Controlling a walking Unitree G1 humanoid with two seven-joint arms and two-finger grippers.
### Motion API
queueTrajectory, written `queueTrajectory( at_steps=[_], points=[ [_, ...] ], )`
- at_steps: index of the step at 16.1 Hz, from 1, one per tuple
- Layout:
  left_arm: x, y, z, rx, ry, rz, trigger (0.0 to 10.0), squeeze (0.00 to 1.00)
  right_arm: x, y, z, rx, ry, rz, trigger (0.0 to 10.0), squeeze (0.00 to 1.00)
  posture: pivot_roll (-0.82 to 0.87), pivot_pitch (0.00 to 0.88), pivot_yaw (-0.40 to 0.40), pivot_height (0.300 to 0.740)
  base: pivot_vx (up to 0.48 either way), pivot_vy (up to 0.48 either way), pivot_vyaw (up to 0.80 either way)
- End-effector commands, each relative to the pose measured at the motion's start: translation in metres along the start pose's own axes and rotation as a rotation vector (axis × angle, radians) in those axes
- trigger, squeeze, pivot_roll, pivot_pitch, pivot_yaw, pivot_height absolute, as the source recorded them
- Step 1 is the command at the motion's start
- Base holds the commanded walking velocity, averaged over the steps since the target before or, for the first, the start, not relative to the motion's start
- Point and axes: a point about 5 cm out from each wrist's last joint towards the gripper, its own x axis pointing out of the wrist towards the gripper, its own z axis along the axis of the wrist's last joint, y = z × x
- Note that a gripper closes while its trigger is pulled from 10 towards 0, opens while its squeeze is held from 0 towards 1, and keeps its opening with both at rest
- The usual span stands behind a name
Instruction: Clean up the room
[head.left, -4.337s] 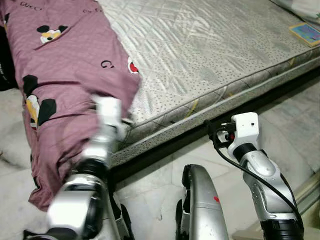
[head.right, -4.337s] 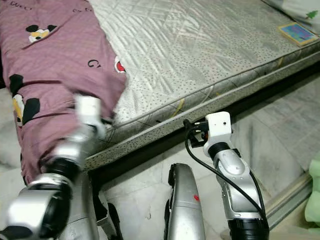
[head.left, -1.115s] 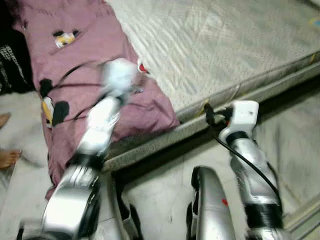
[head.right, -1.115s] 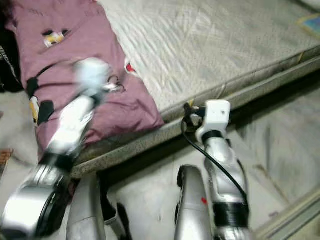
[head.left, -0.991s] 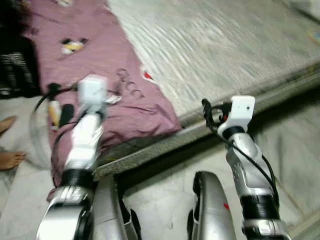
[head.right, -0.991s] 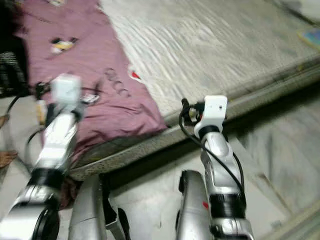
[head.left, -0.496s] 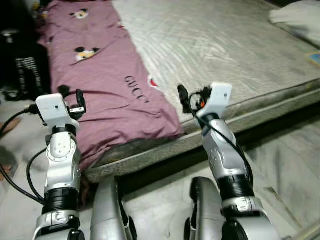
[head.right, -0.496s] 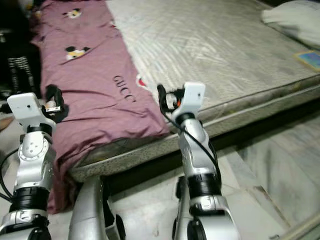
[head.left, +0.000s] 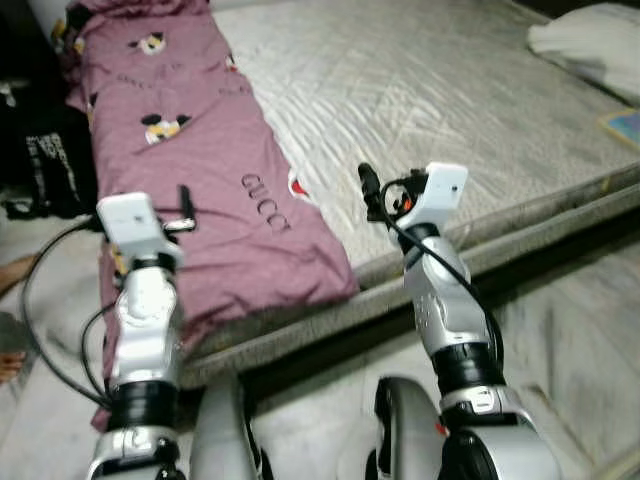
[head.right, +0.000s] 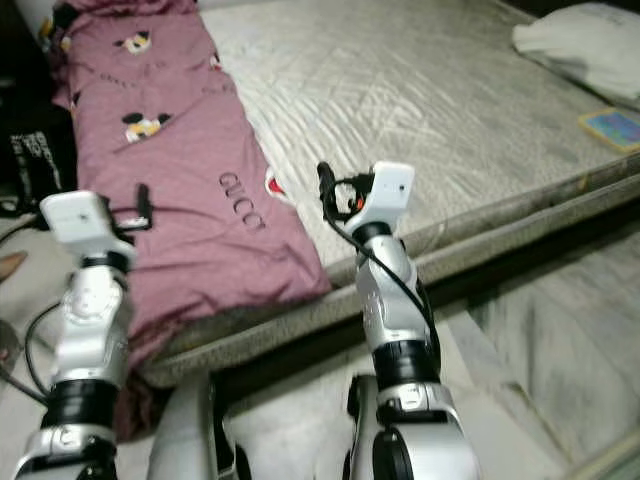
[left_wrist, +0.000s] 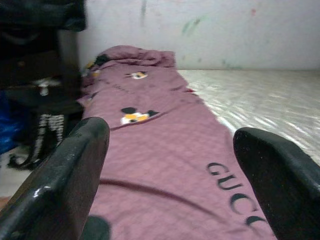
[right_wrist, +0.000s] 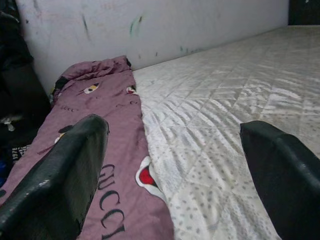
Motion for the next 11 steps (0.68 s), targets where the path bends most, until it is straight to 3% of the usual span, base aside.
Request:
queueTrajectory(
  at_steps=[1,4,7,11],
  points=[
    [0.003,-0.003,0.004,-0.005,-0.008,-0.023,10.0,0.0,0.004,0.003,0.004,-0.01,-0.016,0.01,10.0,0.0,-0.07,0.0,0.046,0.669,0.0,0.0,0.0],
    [0.006,-0.003,0.007,-0.009,-0.019,-0.035,10.0,0.0,0.005,0.0,0.006,-0.018,-0.021,0.003,10.0,0.0,-0.07,0.0,0.039,0.702,0.0,0.0,0.0],
    [-0.002,-0.003,0.0,-0.014,0.01,-0.017,10.0,0.0,0.0,-0.008,0.003,-0.043,-0.007,-0.016,10.0,0.0,-0.07,0.0,0.023,0.74,0.0,0.0,0.0],
    [-0.003,-0.005,-0.006,0.013,0.052,-0.018,10.0,0.0,-0.006,-0.011,-0.002,-0.056,0.01,-0.023,10.0,0.0,-0.08,0.0,0.021,0.74,0.0,0.0,0.0]
  ],
)
